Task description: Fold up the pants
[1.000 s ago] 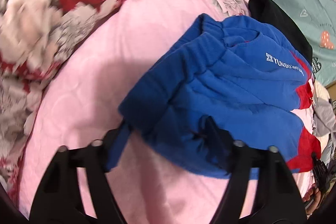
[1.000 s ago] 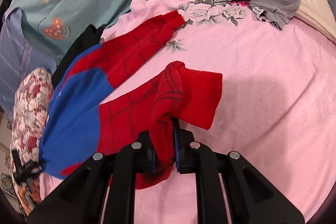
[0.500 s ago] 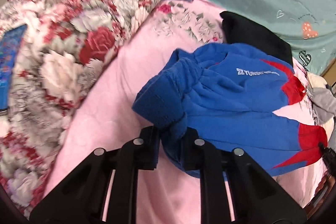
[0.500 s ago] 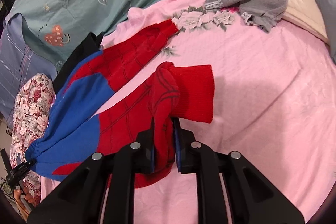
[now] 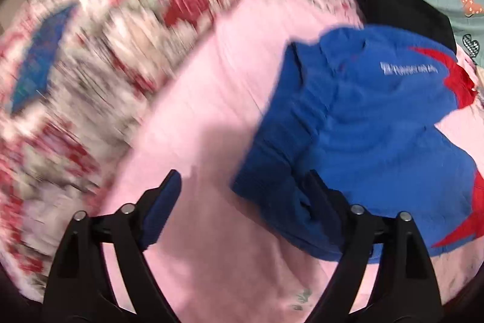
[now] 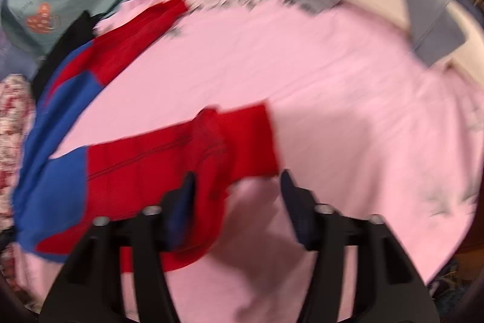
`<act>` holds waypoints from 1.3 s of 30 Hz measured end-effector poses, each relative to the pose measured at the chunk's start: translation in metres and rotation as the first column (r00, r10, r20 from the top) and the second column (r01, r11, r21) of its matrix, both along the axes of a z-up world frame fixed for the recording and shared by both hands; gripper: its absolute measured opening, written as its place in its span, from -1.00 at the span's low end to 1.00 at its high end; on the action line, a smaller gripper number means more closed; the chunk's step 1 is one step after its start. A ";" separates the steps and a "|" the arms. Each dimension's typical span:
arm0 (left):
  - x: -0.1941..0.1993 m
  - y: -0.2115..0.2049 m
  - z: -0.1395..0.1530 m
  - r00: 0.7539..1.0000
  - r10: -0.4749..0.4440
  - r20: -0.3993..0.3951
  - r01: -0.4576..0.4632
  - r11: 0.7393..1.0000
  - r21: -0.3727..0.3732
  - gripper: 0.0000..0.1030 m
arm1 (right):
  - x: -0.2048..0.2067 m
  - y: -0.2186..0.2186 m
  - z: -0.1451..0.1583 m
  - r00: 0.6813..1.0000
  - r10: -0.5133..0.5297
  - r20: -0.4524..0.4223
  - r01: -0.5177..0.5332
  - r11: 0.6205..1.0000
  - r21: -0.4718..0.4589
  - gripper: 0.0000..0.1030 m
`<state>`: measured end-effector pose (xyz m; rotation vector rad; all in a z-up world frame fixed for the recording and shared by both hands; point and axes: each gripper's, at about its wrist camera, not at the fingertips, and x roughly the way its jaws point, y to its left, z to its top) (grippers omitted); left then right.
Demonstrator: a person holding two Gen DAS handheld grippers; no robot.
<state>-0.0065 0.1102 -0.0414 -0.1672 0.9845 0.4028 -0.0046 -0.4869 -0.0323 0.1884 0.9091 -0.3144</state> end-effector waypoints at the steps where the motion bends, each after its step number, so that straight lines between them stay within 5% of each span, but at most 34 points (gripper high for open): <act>1: -0.001 -0.001 0.007 1.000 0.003 0.028 -0.003 1.000 0.029 0.82 | 0.000 0.004 0.009 0.999 -0.018 0.040 0.021 0.997 -0.074 0.28; 3: 0.001 -0.002 0.024 0.993 0.005 0.114 -0.012 0.998 0.062 0.89 | 0.000 0.017 0.022 0.993 0.021 0.119 -0.007 0.994 -0.113 0.28; 5: 0.014 -0.003 0.030 0.986 -0.008 0.165 0.004 1.000 0.027 0.92 | 0.006 0.030 0.021 0.984 0.117 0.137 -0.116 0.993 -0.011 0.28; 8: 0.046 -0.013 0.018 0.985 -0.054 0.161 0.063 0.997 -0.051 0.93 | 0.025 0.056 0.001 0.955 0.285 0.081 -0.295 0.942 0.160 0.28; 10: 0.076 -0.018 0.004 0.989 -0.099 0.107 0.108 0.991 -0.076 0.93 | 0.039 0.071 -0.020 0.942 0.333 -0.042 -0.326 0.938 0.118 0.28; 12: 0.093 -0.023 -0.002 0.991 -0.102 0.082 0.107 0.992 -0.062 0.93 | 0.047 0.075 -0.030 0.957 0.264 -0.123 -0.271 0.962 -0.040 0.28; 16: 0.122 -0.010 -0.007 0.995 -0.085 0.055 0.091 0.988 -0.123 0.92 | 0.049 0.062 -0.006 0.972 0.233 0.027 -0.234 0.972 0.032 0.30; 18: 0.133 -0.006 -0.009 0.994 -0.087 0.059 0.097 0.979 -0.177 0.92 | 0.066 0.060 0.010 0.970 0.225 0.092 -0.232 0.970 0.076 0.49; 20: 0.144 -0.007 -0.010 0.992 -0.111 0.066 0.123 0.968 -0.220 0.84 | 0.082 0.054 0.017 0.975 0.183 0.125 -0.195 0.976 0.095 0.74; 22: 0.153 -0.013 -0.015 0.984 -0.170 0.053 0.178 0.949 -0.260 0.21 | 0.110 0.046 0.021 0.977 0.153 0.148 -0.175 0.973 0.147 0.78; 28: 0.163 -0.018 -0.025 0.982 -0.187 -0.011 0.179 0.958 -0.222 -0.17 | 0.210 0.022 -0.008 0.993 0.065 0.094 -0.092 0.944 0.318 0.78; 34: 0.160 0.003 -0.021 0.992 -0.123 -0.003 0.118 0.956 -0.270 -0.46 | 0.276 0.031 -0.028 0.993 0.076 0.089 -0.106 0.905 0.412 0.26; 36: 0.160 0.007 -0.020 0.995 -0.098 -0.003 0.094 0.960 -0.265 -0.83 | 0.291 0.032 -0.038 0.995 0.055 0.079 -0.084 0.893 0.442 0.10; 37: 0.161 0.009 -0.018 0.997 -0.078 0.004 0.076 0.965 -0.251 -0.84 | 0.296 0.032 -0.039 0.996 0.041 0.081 -0.073 0.899 0.432 0.02; 39: 0.161 0.012 -0.016 0.999 -0.052 0.017 0.054 0.965 -0.256 -0.86 | 0.302 0.035 -0.039 0.996 0.040 0.074 -0.067 0.911 0.406 -0.58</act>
